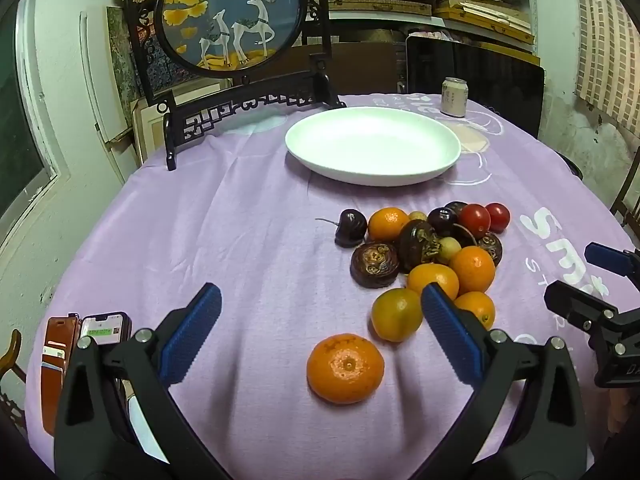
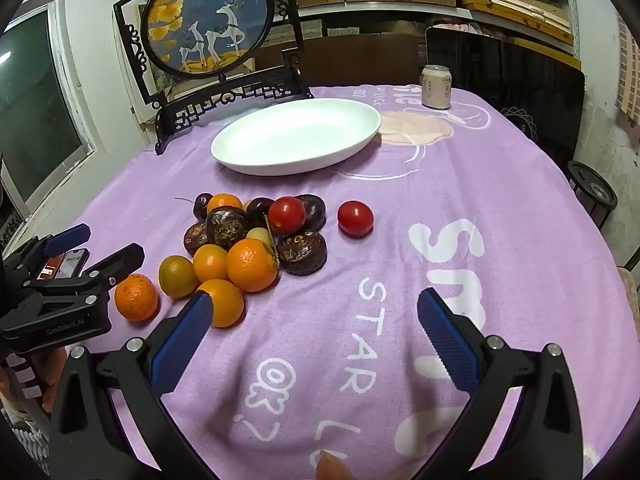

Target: Organize fruits

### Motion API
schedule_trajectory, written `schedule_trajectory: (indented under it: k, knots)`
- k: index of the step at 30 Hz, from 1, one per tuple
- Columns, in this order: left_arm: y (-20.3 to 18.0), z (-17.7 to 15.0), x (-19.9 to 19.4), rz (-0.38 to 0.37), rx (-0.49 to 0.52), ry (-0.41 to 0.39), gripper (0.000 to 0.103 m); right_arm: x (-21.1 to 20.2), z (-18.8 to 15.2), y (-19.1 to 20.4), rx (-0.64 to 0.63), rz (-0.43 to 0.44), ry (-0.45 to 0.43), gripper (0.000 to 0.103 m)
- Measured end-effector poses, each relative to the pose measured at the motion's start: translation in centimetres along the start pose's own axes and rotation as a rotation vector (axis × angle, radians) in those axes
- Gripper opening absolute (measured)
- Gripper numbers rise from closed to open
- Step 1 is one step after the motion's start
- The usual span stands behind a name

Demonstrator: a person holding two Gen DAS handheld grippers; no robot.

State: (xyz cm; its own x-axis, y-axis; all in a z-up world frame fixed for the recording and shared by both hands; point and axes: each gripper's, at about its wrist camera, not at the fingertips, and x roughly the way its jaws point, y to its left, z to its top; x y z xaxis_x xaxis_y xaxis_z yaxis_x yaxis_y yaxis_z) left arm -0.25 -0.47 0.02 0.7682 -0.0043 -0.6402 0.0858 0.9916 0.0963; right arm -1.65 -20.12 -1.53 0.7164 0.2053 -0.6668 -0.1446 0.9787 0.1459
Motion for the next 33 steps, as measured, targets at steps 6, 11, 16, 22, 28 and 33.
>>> schedule_trajectory:
  k: [6, 11, 16, 22, 28, 33]
  knots:
    - [-0.02, -0.07, 0.0, 0.0, 0.0, 0.003, 0.101, -0.15, -0.07, 0.07, 0.0, 0.003, 0.001, 0.102]
    - [0.16, -0.17, 0.23, 0.001, 0.003, 0.007, 0.101, -0.12, -0.06, 0.12, 0.002, 0.004, 0.001, 0.102]
    - [0.16, -0.2, 0.28, 0.001, 0.003, 0.01, 0.101, -0.16, -0.07, 0.16, 0.002, 0.006, 0.001, 0.102]
    - [0.17, -0.34, 0.35, 0.0, 0.006, 0.012, 0.101, -0.26, -0.1, 0.3, 0.002, 0.007, 0.001, 0.102]
    - [0.17, -0.49, 0.42, 0.001, 0.007, 0.017, 0.101, -0.2, -0.11, 0.17, 0.004, 0.007, 0.002, 0.102]
    - [0.04, -0.4, 0.47, -0.001, 0.007, 0.021, 0.101, -0.2, -0.14, 0.19, 0.004, 0.008, 0.001, 0.102]
